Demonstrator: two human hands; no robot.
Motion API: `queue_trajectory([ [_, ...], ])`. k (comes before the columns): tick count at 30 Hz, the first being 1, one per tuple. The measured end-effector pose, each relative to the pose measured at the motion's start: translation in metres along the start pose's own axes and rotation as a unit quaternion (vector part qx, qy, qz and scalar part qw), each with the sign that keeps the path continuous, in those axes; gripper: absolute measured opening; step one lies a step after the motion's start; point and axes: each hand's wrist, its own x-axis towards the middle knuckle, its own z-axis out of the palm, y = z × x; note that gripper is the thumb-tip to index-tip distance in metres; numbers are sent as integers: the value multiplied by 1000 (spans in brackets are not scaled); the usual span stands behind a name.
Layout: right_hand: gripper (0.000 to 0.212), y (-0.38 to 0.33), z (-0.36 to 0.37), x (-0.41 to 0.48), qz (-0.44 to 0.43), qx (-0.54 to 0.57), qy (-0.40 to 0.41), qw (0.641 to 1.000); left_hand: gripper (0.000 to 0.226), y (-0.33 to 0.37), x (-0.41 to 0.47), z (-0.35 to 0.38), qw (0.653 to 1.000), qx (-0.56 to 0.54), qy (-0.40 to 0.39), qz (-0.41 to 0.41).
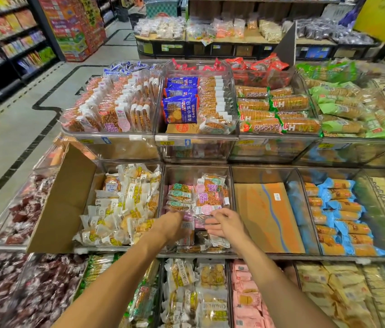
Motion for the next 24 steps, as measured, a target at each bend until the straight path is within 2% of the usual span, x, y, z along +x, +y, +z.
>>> queue_trajectory([
  [4,19,1,-4,-3,5,10,3,1000,42,2,3,-3,1000,8,-15,-11],
  [11,19,7,-11,-2,15,11,10,1000,61,8,5,-8,998,-56,20,-30],
  [15,19,5,-12,-3,16,10,8,1000,53,2,3,-7,996,-79,29,-15],
  [18,18,5,-12,-3,17,12,8,1000,42,1,-3,-11,991,-125,39,0],
  [21,19,5,-12,-2,21,12,9,1000,48,5,-9,-15,984,-171,36,-20],
  [24,20,5,-13,-1,21,12,3,1000,47,9,-18,-24,953,-295,21,-63],
])
